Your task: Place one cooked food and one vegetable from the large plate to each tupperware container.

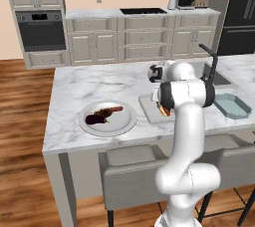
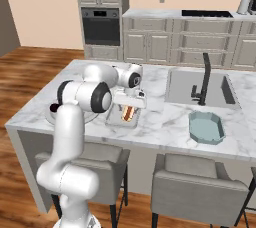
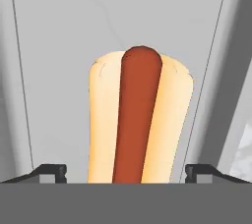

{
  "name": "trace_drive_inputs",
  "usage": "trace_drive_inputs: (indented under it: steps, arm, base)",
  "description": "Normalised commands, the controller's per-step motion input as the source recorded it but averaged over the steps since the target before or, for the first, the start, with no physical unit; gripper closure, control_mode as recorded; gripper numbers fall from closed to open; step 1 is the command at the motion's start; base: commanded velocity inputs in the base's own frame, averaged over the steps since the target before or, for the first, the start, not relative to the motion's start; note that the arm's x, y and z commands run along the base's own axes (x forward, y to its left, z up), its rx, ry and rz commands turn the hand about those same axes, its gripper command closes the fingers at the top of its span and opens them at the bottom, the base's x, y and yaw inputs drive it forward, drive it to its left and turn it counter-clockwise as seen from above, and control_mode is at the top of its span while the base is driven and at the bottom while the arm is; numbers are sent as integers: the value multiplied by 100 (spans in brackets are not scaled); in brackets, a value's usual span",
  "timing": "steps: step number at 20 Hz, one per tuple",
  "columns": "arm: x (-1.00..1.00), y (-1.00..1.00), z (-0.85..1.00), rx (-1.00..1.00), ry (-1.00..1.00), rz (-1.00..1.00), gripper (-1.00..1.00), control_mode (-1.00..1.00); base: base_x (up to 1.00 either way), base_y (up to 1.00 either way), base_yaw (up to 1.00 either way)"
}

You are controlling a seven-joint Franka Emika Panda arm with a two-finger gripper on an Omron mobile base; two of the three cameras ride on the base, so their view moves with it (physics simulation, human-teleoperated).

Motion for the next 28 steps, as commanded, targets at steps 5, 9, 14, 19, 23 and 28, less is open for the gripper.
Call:
trace_drive_inputs:
  steps: [5,9,14,19,23,28]
  arm:
    - [-42,30,59,-4,0,2,-100,-100]
    - [-65,84,81,0,-4,10,-100,-100]
    - [-41,99,45,10,-20,24,-100,-100]
    - [-6,100,0,6,-5,41,-100,-100]
    - [1,100,0,-1,-11,41,-100,-100]
    - [5,92,-24,4,-47,23,-100,-100]
  base:
    - [0,0,0]
    - [0,0,0]
    - [0,0,0]
    - [0,0,0]
    - [0,0,0]
    - [0,0,0]
